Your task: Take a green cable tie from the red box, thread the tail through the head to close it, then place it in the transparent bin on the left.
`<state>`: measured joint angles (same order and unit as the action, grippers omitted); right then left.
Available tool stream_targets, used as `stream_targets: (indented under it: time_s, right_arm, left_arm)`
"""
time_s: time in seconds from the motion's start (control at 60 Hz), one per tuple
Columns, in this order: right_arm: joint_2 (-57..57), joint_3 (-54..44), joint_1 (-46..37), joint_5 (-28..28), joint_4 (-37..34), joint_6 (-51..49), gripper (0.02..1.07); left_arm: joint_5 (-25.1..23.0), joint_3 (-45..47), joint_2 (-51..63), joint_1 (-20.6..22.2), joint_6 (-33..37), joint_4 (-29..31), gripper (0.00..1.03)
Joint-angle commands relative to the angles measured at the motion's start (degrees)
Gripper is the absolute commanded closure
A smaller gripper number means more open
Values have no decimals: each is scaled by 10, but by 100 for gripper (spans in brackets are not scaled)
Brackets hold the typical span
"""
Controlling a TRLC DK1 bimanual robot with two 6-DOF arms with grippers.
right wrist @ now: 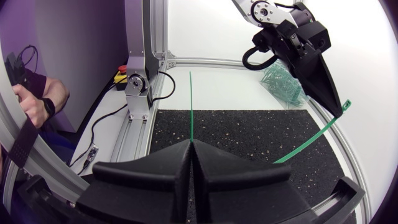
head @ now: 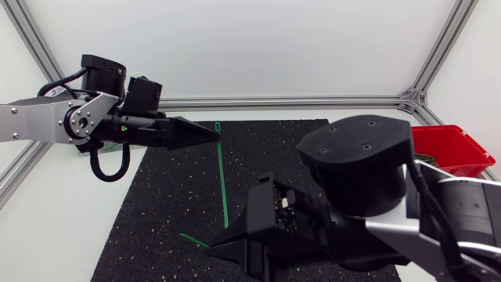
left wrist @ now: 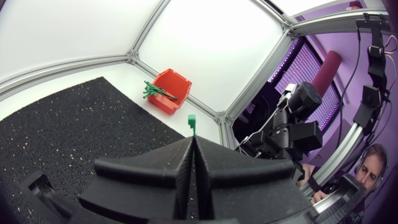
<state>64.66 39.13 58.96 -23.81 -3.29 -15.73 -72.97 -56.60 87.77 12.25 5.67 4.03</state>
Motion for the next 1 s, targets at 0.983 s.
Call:
stream_targets:
  time_s: [0.983]
  right_arm:
    - [24, 234, -161, -277, -212, 282, 102]
  left_arm:
    - [74, 178, -135, 59, -363, -373, 100]
